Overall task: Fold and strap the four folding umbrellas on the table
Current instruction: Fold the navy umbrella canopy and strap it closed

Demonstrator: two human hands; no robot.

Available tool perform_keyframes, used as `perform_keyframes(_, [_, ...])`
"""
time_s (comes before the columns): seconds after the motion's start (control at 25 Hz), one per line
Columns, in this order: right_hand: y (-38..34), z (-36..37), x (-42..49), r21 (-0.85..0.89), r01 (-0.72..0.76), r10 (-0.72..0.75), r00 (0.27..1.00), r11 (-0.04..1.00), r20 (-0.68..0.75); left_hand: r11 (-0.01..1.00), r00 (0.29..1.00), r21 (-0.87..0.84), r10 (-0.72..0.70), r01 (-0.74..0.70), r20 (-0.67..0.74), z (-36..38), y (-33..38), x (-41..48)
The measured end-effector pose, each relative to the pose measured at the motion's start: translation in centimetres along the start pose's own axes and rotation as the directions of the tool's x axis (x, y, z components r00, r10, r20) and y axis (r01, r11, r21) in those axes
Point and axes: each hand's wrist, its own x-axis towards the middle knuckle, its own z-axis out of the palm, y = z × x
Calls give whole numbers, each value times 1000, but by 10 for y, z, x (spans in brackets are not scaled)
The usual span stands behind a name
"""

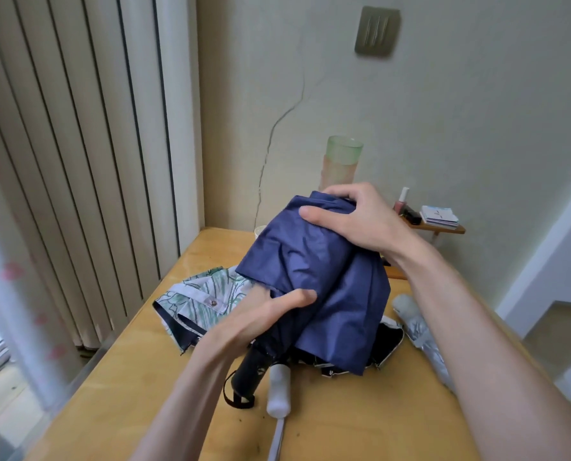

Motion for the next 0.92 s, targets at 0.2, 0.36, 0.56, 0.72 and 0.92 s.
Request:
perform_keyframes(0.2, [9, -8, -4, -26, 4, -10, 972, 1000, -236, 987, 988, 42, 155, -154, -24, -14, -11, 17])
perform_keyframes(0.36, [15, -19, -6, -43, -29, 9, 918, 999, -396, 931, 938, 130, 347, -342, -18, -22, -14, 25])
perform_keyframes(0.56, [17, -28, -10, -49, -44, 13, 864, 998, -504, 956, 956, -84, 287, -281, 57, -29, -6, 25])
perform_keyframes(0.72, [16, -28, -10, -49, -106, 57, 810, 993, -584, 959, 964, -121, 262, -254, 48, -20, -3, 20])
perform_keyframes(0.92, [11, -31, -11, -75, -161, 74, 759, 984, -647, 890, 943, 327, 333, -319, 12, -15, -11, 25])
